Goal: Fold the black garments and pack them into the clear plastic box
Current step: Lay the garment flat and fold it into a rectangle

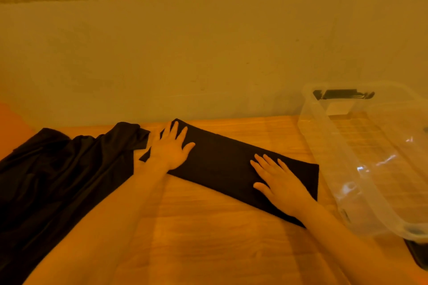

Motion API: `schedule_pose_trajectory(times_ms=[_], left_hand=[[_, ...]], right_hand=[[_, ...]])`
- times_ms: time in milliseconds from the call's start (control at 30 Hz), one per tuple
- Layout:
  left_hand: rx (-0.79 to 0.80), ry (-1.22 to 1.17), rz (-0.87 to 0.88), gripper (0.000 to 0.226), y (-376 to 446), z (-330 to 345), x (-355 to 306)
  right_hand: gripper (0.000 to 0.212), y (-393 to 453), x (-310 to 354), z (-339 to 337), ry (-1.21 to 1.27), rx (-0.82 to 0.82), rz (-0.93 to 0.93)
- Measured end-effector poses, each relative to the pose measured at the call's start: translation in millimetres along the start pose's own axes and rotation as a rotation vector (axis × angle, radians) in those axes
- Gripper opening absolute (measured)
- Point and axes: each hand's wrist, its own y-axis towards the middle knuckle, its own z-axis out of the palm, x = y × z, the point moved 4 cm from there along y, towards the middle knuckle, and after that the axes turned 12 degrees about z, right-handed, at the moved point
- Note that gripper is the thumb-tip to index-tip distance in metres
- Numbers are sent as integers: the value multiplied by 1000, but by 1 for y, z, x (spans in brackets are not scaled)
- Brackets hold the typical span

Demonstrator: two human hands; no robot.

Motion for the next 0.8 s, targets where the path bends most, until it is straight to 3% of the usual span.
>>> schedule_pose_trajectory(times_ms=[67, 133, 267, 400, 567, 667, 800], left_hand=[[-50, -25, -73, 67, -8, -11, -18], [-95, -137, -102, 69, -18, -17, -49], [19, -268, -190, 75, -28, 2, -79], [27, -224, -77, 75, -14, 9, -71], [53, -172, 105, 73, -1, 7, -69], [-15, -289, 28, 66, -1, 10, -48], [-17, -356, -37, 63, 4, 15, -12]], right_hand=[[118, -16, 6, 4, 36, -38, 108], [96, -36, 23, 10, 89, -47, 223], [82, -67, 50, 4, 222, 146, 336], [64, -28, 44, -40, 225, -45, 181], [59, 64, 45, -50, 150, -17, 26], [59, 88, 49, -31, 57, 115, -62], [61, 94, 38, -21, 88, 105, 52]])
